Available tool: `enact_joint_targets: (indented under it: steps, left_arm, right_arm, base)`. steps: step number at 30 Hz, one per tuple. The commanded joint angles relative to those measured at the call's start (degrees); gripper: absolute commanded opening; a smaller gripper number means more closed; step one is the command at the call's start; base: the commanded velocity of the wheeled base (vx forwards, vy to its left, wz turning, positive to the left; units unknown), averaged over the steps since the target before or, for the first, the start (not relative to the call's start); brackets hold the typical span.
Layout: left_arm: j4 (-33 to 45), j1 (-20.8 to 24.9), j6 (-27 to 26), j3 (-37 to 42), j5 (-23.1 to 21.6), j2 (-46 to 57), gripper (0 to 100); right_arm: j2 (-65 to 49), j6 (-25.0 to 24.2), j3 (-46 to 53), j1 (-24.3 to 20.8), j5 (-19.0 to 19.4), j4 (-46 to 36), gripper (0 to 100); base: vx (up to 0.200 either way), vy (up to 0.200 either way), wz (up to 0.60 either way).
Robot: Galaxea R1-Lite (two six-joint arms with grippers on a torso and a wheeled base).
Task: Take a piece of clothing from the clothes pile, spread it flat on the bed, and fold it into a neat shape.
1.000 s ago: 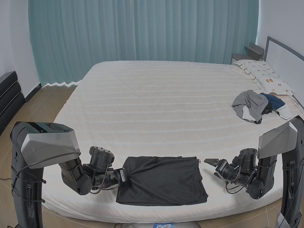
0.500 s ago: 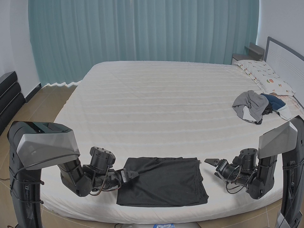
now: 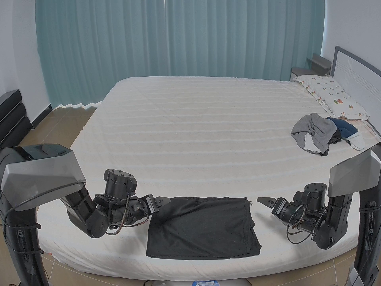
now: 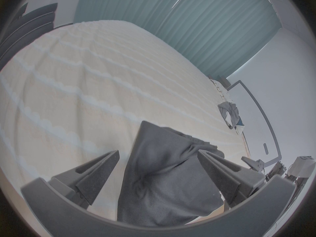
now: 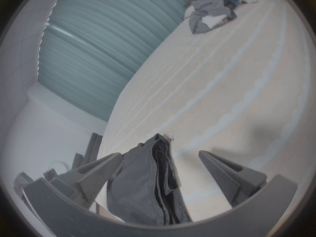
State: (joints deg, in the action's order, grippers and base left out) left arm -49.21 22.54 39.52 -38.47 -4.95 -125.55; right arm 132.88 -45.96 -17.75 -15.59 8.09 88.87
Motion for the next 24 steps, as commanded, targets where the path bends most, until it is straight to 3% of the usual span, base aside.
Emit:
enact_joint_targets:
  steps: [1,6,10,15,19,20,24]
  left_arm:
    - [-0.5,-1.7,-0.1,4.4,7.1,10.4,100]
    - [-0.5,-1.6,-0.7,8.8,11.5,20.7,100]
    - [0.1,-1.5,-5.2,14.0,13.1,34.5,100]
    - [0.3,-1.6,-8.7,17.7,22.8,45.0,100]
    - [0.5,-1.6,-12.3,21.1,26.7,53.0,100]
    - [0.5,-1.6,-12.3,21.1,26.7,53.0,100]
    - [7.8,-1.7,-15.8,22.5,29.8,63.9,100]
  right_arm:
    - [-14.2,5.6,8.5,-1.5,-4.0,0.0,100]
    - [-24.0,10.8,15.0,-0.7,-7.0,0.5,100]
    - [-37.7,13.2,17.7,0.0,-9.1,-3.6,100]
    - [-54.9,18.8,17.7,0.8,-10.6,-18.1,100]
    - [-69.2,22.8,17.7,1.0,-10.6,-30.9,100]
    - [-69.2,22.8,17.7,1.0,-10.6,-30.9,100]
    - [-88.9,28.8,14.6,2.6,-10.9,-52.8,100]
  base:
    - [0.0,0.0,0.0]
    - [0.0,0.0,0.0]
    - [0.0,0.0,0.0]
    - [0.0,0.0,0.0]
    - [0.0,0.0,0.0]
    - [0.0,0.0,0.0]
    - [0.0,0.0,0.0]
